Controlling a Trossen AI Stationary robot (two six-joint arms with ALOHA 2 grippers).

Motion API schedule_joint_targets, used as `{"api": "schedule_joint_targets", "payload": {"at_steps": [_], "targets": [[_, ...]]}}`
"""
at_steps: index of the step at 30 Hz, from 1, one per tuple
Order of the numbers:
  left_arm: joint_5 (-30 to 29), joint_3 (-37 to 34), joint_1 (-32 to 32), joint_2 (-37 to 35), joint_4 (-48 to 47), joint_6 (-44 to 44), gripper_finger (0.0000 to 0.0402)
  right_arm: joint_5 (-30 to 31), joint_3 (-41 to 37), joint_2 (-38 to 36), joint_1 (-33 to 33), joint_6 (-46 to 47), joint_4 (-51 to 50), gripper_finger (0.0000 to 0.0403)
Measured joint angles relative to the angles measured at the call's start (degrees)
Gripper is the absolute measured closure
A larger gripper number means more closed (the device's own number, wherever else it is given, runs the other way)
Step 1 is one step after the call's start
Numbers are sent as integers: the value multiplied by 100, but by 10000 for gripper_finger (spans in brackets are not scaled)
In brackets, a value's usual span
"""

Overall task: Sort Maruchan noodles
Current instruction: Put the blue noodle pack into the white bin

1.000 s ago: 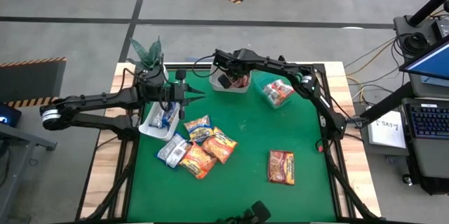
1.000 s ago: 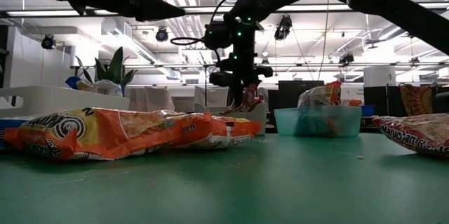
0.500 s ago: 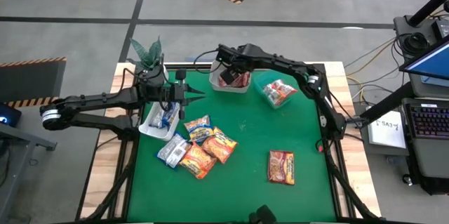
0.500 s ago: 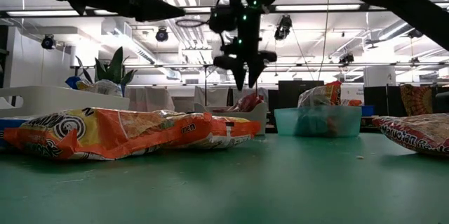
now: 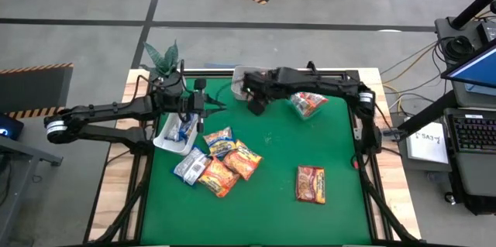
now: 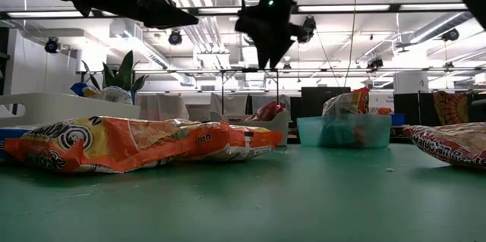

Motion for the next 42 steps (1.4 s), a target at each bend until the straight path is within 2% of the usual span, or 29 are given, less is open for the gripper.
{"api": "schedule_joint_targets", "payload": {"at_steps": [5,8,16,22,28,35,42], "targets": [[0,0,0,0,-40,-305,363,-5,-1165,-758,469,123,524,232],[0,0,0,0,-81,-448,363,-2,-2010,-1263,731,164,1177,236],[7,2,-2,295,-117,-830,363,-70,-4460,-2390,1223,-458,4388,236],[16,4,-15,835,-263,-1497,363,-498,-5688,-2834,1221,-426,6089,236],[15,4,-205,1358,-878,-1999,363,-494,-6079,-3021,1178,-269,6176,236],[21,383,-774,1704,-2050,-1767,363,-469,-6036,-2992,1169,-457,6255,236],[6,671,-778,1930,-2527,-1577,359,-460,-6033,-2985,1169,-483,6282,236]]}}
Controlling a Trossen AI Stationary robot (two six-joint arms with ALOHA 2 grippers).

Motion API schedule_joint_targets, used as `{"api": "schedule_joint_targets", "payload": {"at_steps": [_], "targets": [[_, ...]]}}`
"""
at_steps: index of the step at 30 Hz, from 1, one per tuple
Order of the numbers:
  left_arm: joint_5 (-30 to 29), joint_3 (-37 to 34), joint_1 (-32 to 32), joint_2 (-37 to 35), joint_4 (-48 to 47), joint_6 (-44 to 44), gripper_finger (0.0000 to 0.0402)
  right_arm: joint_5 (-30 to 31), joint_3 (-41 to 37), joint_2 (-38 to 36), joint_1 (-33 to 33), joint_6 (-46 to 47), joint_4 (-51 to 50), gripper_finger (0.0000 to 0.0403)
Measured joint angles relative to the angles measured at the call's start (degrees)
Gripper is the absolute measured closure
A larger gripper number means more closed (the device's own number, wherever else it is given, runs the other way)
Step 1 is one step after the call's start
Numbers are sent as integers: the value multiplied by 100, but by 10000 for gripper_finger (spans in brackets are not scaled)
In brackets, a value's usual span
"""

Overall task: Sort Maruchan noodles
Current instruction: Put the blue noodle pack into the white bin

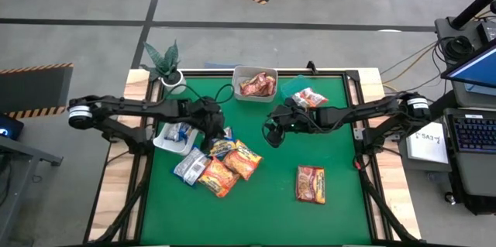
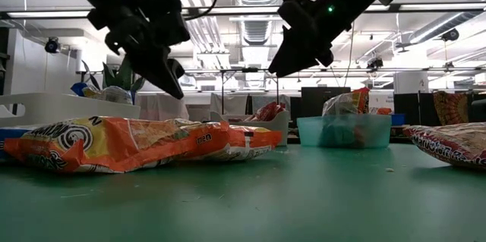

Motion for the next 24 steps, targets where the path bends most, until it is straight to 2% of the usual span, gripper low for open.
{"api": "schedule_joint_targets", "payload": {"at_steps": [5,8,12,16,20,24], "targets": [[-11,35,126,95,22,-42,322,-5,-7,37,0,-12,-7,236],[-56,35,179,195,31,-152,286,-11,-28,37,0,-13,-2,236],[-442,24,181,448,62,-178,231,-13,-45,37,0,-31,2,236],[-449,22,181,803,125,-95,186,-14,-92,37,0,-53,-2,236],[-448,19,190,1091,226,4,165,-14,-166,37,0,-51,46,236],[-446,30,201,1251,253,-48,168,-15,-239,37,0,9,92,236]]}}
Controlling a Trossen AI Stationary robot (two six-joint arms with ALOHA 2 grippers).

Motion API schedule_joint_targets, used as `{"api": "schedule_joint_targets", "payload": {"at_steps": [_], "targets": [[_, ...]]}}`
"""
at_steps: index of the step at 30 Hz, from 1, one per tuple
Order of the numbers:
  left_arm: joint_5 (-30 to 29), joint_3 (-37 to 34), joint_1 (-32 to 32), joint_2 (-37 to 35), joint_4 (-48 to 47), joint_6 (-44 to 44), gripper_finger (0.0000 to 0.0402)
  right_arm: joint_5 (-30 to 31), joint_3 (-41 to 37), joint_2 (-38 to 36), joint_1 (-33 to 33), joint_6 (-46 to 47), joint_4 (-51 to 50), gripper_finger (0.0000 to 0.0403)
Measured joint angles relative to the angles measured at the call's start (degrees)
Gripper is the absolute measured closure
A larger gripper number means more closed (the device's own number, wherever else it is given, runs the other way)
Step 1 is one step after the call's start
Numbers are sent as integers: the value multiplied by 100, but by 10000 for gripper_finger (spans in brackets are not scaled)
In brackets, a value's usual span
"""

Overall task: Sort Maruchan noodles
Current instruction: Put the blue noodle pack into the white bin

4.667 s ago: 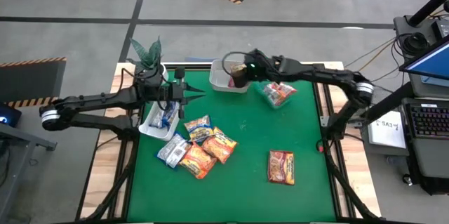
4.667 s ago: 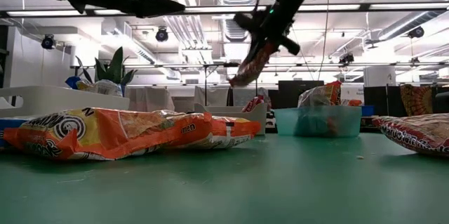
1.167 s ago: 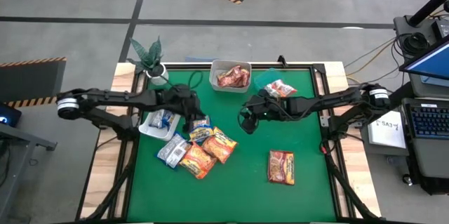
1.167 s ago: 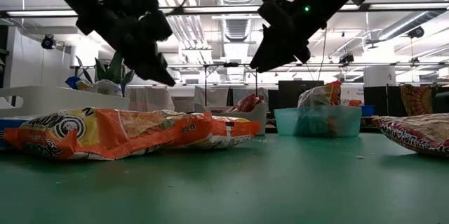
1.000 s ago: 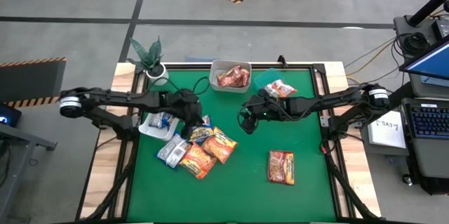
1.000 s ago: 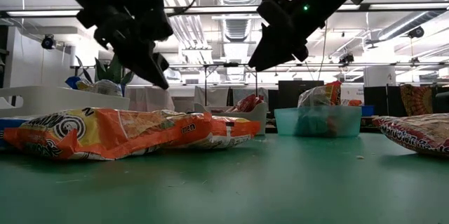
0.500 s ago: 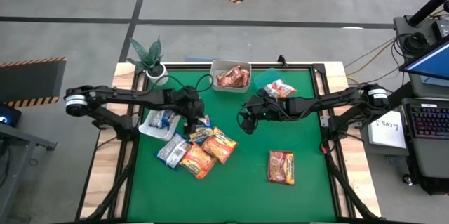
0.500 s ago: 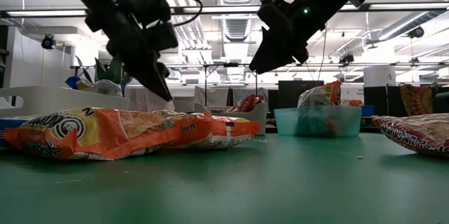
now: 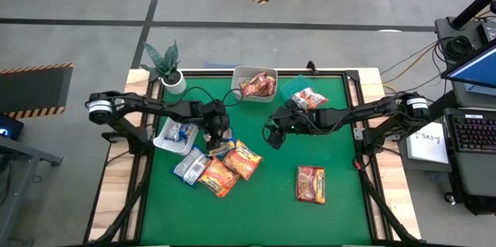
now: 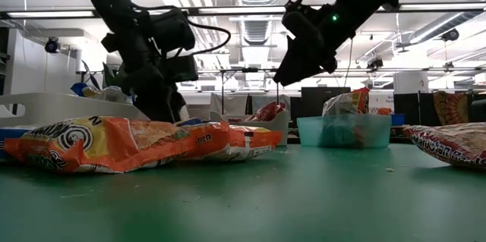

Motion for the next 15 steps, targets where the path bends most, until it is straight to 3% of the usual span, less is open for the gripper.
{"api": "schedule_joint_targets", "payload": {"at_steps": [6,15], "targets": [[2,7,-2,9,-7,-24,219,2,-41,0,0,11,0,236],[22,11,-2,-64,0,-43,374,2,-41,0,0,11,7,236]]}}
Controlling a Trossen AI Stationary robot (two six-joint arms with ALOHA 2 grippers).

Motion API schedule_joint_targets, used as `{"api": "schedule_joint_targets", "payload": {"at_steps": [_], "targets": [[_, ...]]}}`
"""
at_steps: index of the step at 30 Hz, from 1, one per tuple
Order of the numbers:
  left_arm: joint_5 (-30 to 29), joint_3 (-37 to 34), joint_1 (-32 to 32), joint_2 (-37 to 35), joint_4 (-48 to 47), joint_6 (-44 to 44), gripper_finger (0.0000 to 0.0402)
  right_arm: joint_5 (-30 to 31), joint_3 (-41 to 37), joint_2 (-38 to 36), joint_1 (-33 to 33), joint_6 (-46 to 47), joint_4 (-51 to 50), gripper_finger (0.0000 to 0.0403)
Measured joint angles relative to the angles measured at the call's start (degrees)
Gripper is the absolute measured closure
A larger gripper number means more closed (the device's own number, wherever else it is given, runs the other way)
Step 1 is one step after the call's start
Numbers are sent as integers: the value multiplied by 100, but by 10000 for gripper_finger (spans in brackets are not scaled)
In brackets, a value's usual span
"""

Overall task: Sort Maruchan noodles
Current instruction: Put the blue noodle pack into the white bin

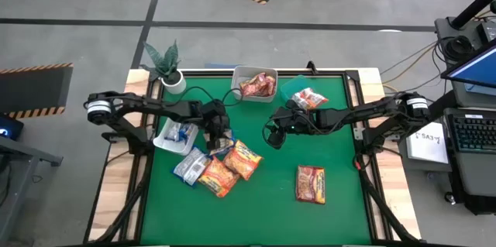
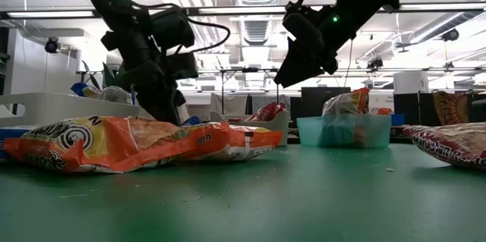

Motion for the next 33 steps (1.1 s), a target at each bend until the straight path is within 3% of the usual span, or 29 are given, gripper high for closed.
{"api": "schedule_joint_targets", "payload": {"at_steps": [2,9,17,21,25,30,33], "targets": [[-2,0,0,-96,0,0,393,2,0,0,0,0,0,236],[-15,0,0,-807,8,174,399,2,0,0,0,0,-4,236],[328,0,-6,-2327,46,189,401,2,0,0,0,-5,-14,236],[162,266,-4,-3194,-628,92,401,2,0,0,0,-11,-17,236],[-869,1008,-15,-3788,-1883,-245,401,2,0,0,0,-11,-17,236],[-3493,2008,-10,-3918,-4057,-1100,401,5,0,0,0,-13,-15,236],[-4520,2312,-9,-3811,-4961,-1680,401,7,0,0,0,-32,-15,236]]}}
